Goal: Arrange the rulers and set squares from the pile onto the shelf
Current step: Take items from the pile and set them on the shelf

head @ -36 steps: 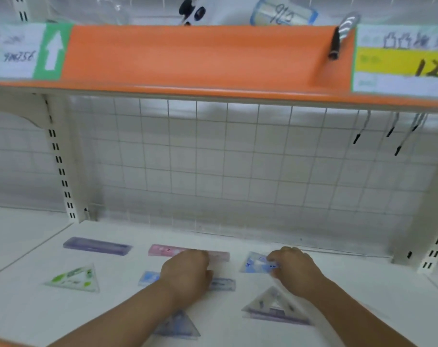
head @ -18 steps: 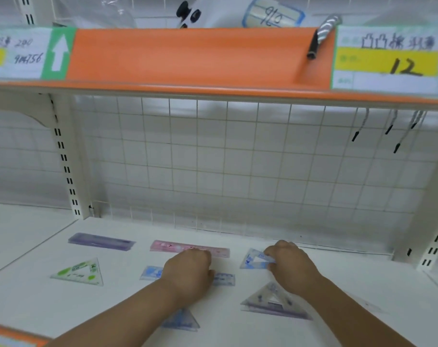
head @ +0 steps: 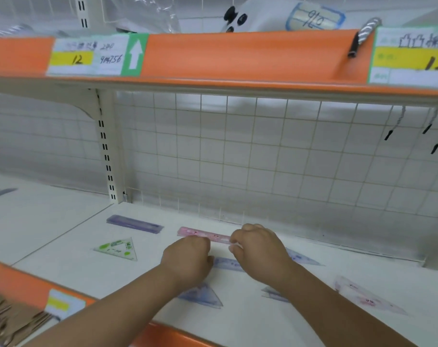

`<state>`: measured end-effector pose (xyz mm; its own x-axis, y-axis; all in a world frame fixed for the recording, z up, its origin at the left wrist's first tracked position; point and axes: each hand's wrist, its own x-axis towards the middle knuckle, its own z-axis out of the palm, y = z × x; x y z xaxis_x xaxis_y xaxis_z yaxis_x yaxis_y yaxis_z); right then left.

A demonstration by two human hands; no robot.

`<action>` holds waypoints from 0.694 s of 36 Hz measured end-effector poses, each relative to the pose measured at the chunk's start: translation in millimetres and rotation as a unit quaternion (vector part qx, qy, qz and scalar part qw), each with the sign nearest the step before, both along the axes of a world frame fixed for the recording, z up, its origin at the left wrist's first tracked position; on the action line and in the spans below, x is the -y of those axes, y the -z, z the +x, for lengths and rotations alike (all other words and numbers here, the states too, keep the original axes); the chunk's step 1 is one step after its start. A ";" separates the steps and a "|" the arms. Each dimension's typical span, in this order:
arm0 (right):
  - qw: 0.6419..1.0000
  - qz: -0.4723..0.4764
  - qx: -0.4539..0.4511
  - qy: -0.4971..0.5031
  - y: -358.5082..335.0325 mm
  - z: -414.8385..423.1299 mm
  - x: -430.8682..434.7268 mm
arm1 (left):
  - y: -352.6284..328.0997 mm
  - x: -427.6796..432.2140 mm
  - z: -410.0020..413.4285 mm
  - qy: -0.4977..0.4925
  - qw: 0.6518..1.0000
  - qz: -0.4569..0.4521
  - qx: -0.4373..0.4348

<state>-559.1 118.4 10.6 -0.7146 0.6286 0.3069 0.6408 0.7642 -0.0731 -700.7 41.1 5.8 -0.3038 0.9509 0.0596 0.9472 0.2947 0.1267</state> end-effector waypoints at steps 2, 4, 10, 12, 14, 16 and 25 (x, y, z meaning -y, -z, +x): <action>1.000 0.002 0.002 -0.009 -1.1 -8.8 5.9 | -1.2 7.9 -7.3 -0.010 1.000 0.002 -0.003; 1.000 0.003 0.002 -0.014 -3.1 -18.8 12.1 | -3.3 17.2 -15.1 -0.018 1.000 0.008 -0.010; 0.999 0.007 0.008 -0.033 -12.5 -56.8 36.9 | -13.1 50.1 -47.5 -0.034 0.999 0.024 -0.011; 0.999 0.006 0.006 -0.040 -16.0 -74.7 47.5 | -16.6 63.3 -63.1 -0.036 0.999 0.031 -0.007; 0.999 0.009 0.004 -0.046 -19.0 -94.2 59.8 | -19.4 78.1 -80.1 -0.040 0.999 0.035 -0.011; 0.999 0.015 0.000 -0.048 -21.0 -115.9 74.4 | -21.0 94.9 -99.9 -0.047 0.998 0.036 -0.015; 0.995 0.013 -0.006 -0.101 -22.5 -227.0 154.9 | -29.8 189.0 -201.1 -0.091 0.995 0.037 -0.025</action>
<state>-786.2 -36.5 33.1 -0.8217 0.4636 0.3314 0.4725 0.8794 -0.0585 -901.8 -148.0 35.6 -0.4658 0.8725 0.1478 0.8845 0.4539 0.1082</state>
